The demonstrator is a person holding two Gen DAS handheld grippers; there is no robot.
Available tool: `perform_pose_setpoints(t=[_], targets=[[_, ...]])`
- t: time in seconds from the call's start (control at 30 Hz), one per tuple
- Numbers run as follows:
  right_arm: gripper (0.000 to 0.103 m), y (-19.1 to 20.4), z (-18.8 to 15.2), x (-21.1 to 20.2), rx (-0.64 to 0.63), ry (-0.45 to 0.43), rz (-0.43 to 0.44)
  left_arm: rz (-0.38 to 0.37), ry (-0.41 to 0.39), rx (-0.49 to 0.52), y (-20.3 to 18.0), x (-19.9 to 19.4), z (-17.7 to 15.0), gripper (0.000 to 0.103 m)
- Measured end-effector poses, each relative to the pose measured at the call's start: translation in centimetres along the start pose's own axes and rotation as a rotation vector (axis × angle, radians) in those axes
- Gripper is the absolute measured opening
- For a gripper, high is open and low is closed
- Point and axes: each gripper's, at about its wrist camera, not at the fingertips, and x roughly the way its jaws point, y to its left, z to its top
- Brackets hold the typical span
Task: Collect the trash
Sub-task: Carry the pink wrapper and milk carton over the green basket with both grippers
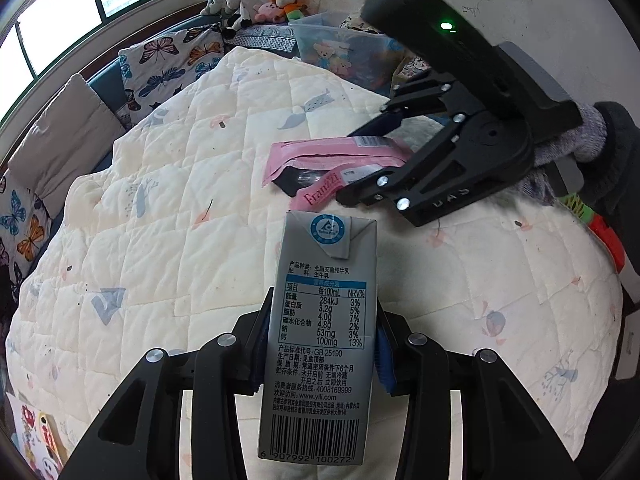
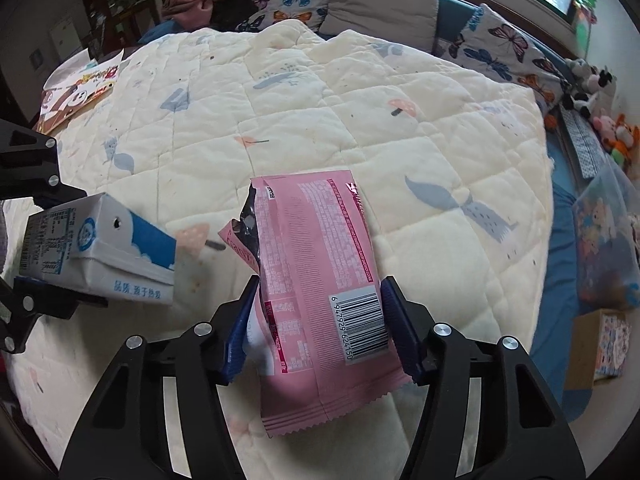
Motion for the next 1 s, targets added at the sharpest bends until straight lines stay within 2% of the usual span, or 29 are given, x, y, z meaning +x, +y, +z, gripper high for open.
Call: perform_pose_setpoints(t=[0.3, 0.63, 1.0], targets=[[0.06, -0.3, -5.5, -4.8, 0.148, -0.027, -0.061, -0.021, -0.022, 0.022, -4.1, -0.8, 0.8, 0.041], [0.06, -1.2, -13.9, -10.9, 0.314, -0.059, -0.155, -0.047, -0.053, 0.049, -11.1, -1.5, 1.5, 0.041], [0.06, -3.6, -23.3, -17.3, 0.509, -0.093, -0.224, -0.079, -0.066, 0.0, -17.4, -1.8, 1.6, 0.041]])
